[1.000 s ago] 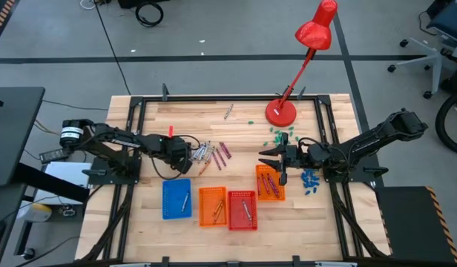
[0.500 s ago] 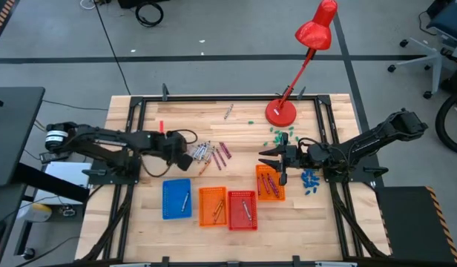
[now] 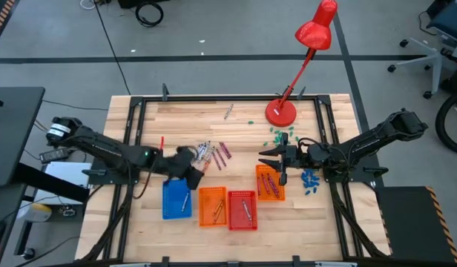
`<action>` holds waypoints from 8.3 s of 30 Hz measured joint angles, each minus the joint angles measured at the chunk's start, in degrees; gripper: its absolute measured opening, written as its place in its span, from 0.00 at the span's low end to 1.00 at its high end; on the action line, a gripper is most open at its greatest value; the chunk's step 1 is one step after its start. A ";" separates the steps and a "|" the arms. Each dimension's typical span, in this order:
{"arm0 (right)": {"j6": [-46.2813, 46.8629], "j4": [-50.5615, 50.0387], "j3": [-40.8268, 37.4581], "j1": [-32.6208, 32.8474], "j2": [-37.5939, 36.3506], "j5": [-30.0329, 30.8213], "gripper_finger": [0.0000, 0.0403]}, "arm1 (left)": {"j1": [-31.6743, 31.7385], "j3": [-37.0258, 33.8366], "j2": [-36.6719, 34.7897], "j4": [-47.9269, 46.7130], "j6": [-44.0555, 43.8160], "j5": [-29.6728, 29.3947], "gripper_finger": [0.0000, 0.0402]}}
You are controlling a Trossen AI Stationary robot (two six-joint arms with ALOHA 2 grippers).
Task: Sort crayons
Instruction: Put the orange crayon into the left orange bin, then put the black crayon into the blue bin
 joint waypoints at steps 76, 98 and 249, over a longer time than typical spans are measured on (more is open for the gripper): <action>0.20 0.38 0.00 0.17 0.02 -1.05 0.27 | 16.95 12.05 23.24 -36.82 17.39 2.19 0.35; 0.26 0.44 0.00 0.17 0.02 -1.29 0.27 | 20.34 6.58 22.89 -30.63 22.12 5.67 0.04; 8.20 -19.70 23.09 -15.91 31.76 -9.39 0.27 | 19.17 6.65 11.00 -2.85 48.56 -9.32 0.32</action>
